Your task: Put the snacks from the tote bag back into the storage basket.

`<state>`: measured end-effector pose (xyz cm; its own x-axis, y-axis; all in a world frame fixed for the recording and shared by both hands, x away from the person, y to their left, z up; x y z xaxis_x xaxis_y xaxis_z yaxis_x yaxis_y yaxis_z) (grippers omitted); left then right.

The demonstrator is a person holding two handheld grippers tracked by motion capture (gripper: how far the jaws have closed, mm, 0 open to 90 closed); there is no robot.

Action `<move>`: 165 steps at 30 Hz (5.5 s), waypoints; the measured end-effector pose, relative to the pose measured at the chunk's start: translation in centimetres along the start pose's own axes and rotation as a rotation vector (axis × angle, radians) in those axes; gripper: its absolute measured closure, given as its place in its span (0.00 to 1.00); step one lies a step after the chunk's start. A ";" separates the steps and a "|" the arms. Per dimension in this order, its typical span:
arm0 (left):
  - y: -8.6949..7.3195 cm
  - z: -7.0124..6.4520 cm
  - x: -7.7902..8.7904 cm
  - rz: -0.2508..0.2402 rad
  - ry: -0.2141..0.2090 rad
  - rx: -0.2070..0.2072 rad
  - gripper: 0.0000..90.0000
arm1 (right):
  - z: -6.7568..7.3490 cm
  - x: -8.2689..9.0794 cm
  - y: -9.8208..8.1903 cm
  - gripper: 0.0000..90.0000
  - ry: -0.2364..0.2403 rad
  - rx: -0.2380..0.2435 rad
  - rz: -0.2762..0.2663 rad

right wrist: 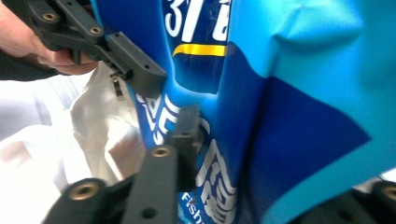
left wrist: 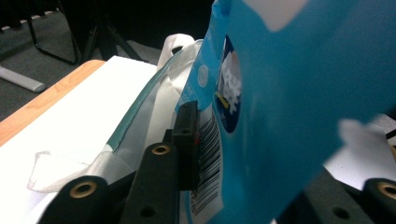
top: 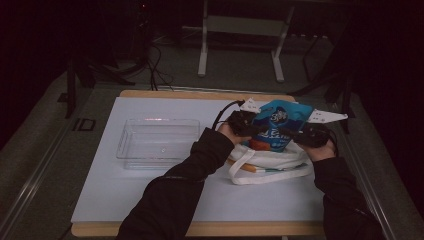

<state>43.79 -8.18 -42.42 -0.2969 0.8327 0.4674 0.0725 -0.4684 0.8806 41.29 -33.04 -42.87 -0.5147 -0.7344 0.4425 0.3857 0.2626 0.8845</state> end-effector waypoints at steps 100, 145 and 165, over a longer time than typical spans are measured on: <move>8.7 -0.4 17.2 0.036 0.078 -0.130 1.00 | 9.8 0.6 14.2 0.99 0.145 0.208 -0.072; 2.0 1.5 31.6 0.074 0.199 -0.104 1.00 | 18.9 -11.4 20.2 0.99 0.325 0.299 -0.013; -1.3 2.8 35.7 0.085 0.158 -0.098 1.00 | 22.5 -15.5 21.1 0.99 0.364 0.306 0.018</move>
<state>35.73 22.98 -26.65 -0.4402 0.7360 0.5143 0.0131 -0.5675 0.8233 40.22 -2.05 -27.79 -0.1871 -0.8850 0.4263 0.1205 0.4100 0.9041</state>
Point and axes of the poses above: each handheld gripper's, and its own axes: x roughly backward along the jaws, y roughly out of its top, z roughly to its left, the point moved 1 cm from there along -x, roughly forward along the jaws, and after that the axes turned 9 degrees about -x, right-handed, at the moved point
